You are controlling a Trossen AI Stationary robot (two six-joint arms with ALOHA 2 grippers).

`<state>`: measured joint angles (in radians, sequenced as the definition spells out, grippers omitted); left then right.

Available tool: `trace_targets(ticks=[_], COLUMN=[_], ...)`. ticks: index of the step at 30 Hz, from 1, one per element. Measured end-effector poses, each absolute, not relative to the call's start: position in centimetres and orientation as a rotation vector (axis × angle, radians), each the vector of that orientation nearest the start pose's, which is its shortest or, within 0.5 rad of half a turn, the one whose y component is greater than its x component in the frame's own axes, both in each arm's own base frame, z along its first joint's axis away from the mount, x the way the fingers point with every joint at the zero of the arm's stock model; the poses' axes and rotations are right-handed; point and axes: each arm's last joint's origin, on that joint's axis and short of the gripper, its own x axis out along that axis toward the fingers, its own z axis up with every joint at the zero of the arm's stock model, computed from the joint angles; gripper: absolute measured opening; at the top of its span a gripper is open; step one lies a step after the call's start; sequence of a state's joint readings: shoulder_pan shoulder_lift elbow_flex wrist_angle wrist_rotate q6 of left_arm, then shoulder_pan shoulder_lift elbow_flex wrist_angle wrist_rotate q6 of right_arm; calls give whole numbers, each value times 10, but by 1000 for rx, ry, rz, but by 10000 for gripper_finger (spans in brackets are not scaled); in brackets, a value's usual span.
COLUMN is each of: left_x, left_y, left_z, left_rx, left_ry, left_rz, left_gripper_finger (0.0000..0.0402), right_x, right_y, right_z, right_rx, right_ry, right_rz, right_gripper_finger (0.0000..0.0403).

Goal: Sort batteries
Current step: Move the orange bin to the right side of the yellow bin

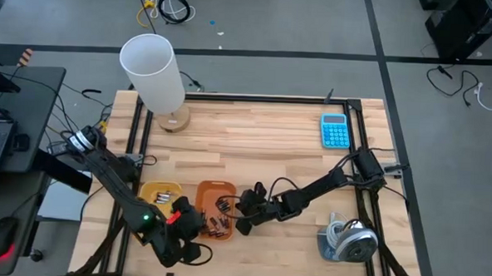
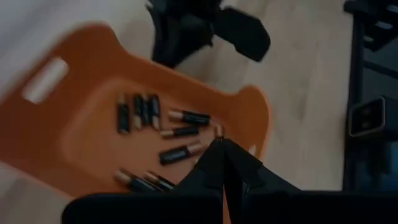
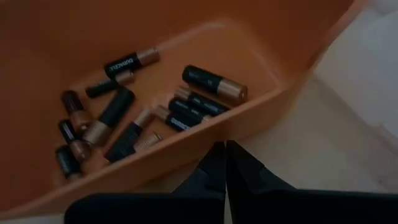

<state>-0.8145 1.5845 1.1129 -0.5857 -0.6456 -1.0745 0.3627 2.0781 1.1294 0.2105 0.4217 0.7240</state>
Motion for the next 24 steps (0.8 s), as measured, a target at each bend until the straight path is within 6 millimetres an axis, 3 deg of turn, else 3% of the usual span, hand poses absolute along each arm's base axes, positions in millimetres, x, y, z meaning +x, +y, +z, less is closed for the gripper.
trace_targets(ticks=[11,24], left_x=[209,198], left_y=[-232,-242], left_z=[277,282], left_rx=[-138,-104], left_ry=[572,474], left_rz=[345,344], left_gripper_finger=[0,0], right_x=[397,403], right_y=[119,114], right_z=[111,116], right_rx=[379,234], right_ry=[587,587], right_rz=[-248,-35], right_gripper_finger=[0,0])
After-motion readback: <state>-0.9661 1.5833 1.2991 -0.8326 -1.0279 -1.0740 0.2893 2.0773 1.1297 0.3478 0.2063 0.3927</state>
